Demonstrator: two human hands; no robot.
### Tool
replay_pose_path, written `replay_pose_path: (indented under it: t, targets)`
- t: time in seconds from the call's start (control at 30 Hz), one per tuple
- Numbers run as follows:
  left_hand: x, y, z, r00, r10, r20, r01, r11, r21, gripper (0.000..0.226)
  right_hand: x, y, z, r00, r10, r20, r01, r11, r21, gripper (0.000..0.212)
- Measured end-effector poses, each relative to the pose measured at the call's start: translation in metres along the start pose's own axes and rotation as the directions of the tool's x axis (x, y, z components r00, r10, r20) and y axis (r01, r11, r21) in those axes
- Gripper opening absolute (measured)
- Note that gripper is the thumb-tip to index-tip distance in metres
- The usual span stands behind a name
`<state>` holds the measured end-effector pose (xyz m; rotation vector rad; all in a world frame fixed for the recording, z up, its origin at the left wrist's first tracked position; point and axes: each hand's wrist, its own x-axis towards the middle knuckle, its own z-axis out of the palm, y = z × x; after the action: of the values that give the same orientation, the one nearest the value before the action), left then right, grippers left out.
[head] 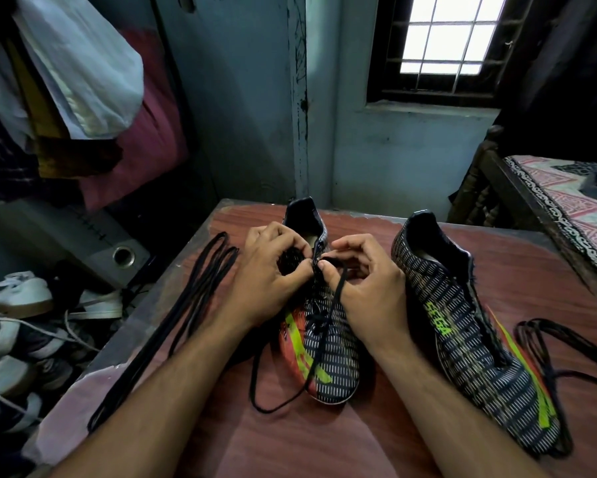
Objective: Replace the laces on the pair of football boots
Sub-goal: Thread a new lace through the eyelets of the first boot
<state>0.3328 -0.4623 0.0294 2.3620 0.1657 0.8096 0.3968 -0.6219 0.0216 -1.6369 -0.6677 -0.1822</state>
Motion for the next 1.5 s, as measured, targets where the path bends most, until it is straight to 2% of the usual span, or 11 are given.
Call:
replay_pose_path:
  t: [0.47,0.7,0.77,0.87,0.97,1.07,1.13,1.2,1.23,1.4,1.5]
  targets:
    - [0.000,0.000,-0.001,0.998,-0.015,-0.057,0.011,0.998,-0.063,0.023,0.000,0.002,0.001,0.999,-0.007,0.032,0.008,1.000,-0.024,0.027]
    - [0.000,0.008,-0.009,0.988,-0.107,-0.112,0.066,0.946,-0.318,0.012,0.000,0.002,0.002,1.000,-0.023,0.021,0.024,0.999,-0.044,0.022]
    - [0.002,0.013,-0.012,0.961,-0.261,-0.089,0.177,0.832,-0.525,0.012,-0.001,0.001,0.002,0.999,-0.031,0.026,0.032,0.998,-0.058,0.021]
    - [0.006,0.017,-0.017,0.865,-0.501,0.012,0.283,0.468,-0.837,0.011,-0.001,0.001,0.003,0.998,-0.043,0.050,0.047,0.996,-0.078,0.021]
    - [0.011,0.006,-0.019,0.819,-0.573,0.042,0.286,0.342,-0.895,0.013,-0.003,0.000,0.003,0.995,-0.053,0.084,0.061,0.993,-0.097,0.022]
    - [0.012,-0.002,-0.018,0.841,-0.541,-0.022,0.284,0.475,-0.833,0.010,-0.004,-0.001,0.003,0.993,-0.056,0.103,0.068,0.991,-0.112,0.023]
    - [0.009,-0.009,-0.023,0.933,-0.352,-0.073,0.196,0.667,-0.719,0.020,-0.003,-0.001,0.003,0.993,-0.059,0.102,0.070,0.991,-0.114,0.023]
    - [0.007,-0.019,-0.032,0.996,-0.076,-0.036,0.055,0.915,-0.400,0.035,-0.003,-0.001,0.003,0.992,-0.064,0.105,0.076,0.990,-0.118,0.024]
    - [0.008,-0.024,-0.035,1.000,0.001,0.004,0.000,0.971,-0.241,0.037,-0.003,-0.001,0.003,0.992,-0.067,0.106,0.080,0.989,-0.122,0.024]
    - [0.011,-0.038,-0.032,0.993,-0.045,-0.110,0.035,0.995,-0.092,0.023,-0.003,0.001,0.002,0.990,-0.085,0.111,0.100,0.985,-0.138,0.023]
    - [0.015,-0.031,-0.030,0.932,-0.292,-0.216,0.193,0.901,-0.388,0.028,-0.003,0.003,0.003,0.990,-0.094,0.109,0.109,0.985,-0.135,0.022]
